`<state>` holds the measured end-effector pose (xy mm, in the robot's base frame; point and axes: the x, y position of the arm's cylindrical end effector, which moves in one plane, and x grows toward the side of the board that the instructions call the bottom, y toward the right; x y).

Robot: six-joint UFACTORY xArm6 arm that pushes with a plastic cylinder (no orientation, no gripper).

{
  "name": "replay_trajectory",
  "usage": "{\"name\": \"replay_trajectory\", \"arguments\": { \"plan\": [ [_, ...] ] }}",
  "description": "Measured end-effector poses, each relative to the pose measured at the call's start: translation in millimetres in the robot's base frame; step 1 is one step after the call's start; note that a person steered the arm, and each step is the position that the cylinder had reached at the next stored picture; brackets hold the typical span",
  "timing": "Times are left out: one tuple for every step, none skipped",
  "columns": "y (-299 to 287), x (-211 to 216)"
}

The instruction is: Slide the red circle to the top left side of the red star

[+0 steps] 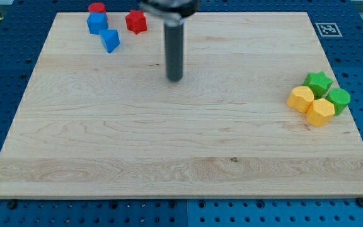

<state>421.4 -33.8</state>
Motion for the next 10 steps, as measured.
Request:
{"name": "replay_trajectory", "arguments": {
  "plan": [
    [-91, -15],
    [-182, -69],
    [-230, -155],
    [-269, -228],
    [-268, -231],
    [-240, -230],
    [-229, -230],
    [-213, -230],
    [-192, -230],
    [-169, -229]
  ]
}}
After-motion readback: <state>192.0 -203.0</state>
